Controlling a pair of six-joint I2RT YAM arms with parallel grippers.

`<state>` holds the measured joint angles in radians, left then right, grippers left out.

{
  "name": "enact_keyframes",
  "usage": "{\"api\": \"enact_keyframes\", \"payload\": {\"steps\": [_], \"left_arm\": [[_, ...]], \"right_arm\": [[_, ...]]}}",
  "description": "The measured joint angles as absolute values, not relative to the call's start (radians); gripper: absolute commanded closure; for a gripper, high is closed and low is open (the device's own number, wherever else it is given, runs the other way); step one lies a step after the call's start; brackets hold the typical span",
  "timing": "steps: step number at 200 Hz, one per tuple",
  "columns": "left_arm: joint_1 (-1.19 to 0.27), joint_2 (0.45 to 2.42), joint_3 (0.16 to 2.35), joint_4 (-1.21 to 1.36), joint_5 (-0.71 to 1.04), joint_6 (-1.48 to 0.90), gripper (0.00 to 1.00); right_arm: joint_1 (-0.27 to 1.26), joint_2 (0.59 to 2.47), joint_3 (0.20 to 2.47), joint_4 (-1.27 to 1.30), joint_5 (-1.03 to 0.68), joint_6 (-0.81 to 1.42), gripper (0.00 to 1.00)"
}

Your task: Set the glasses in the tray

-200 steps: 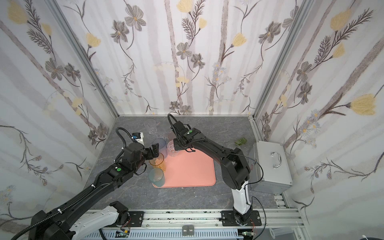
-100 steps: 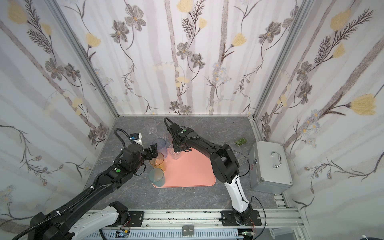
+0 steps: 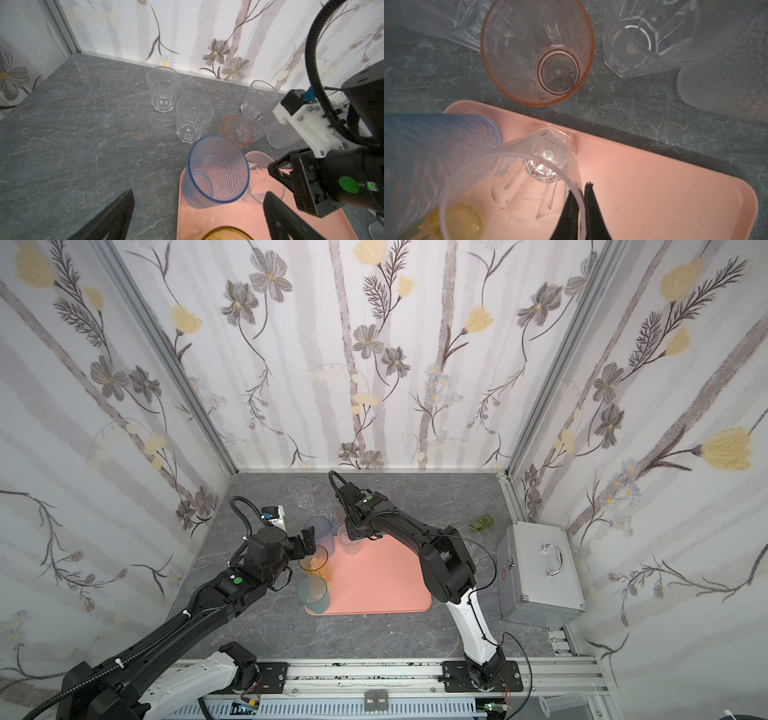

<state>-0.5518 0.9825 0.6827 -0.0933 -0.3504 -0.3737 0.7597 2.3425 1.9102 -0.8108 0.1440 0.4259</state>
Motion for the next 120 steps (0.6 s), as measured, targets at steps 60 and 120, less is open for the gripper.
{"api": "enact_keyframes", "payload": {"steps": [60,120], "left_arm": [[-0.551,0.978,0.683,-0.093,-0.353,-0.372,0.00],[-0.556,1.002,0.751,-0.085,-0.336,-0.369,0.00]], "right_arm": [[0.749,2.259,1.861,-0.785,0.065,0.453,0.70],[0.578,2.010,1.699,-0.599,-0.103,0.535,0.65]]}}
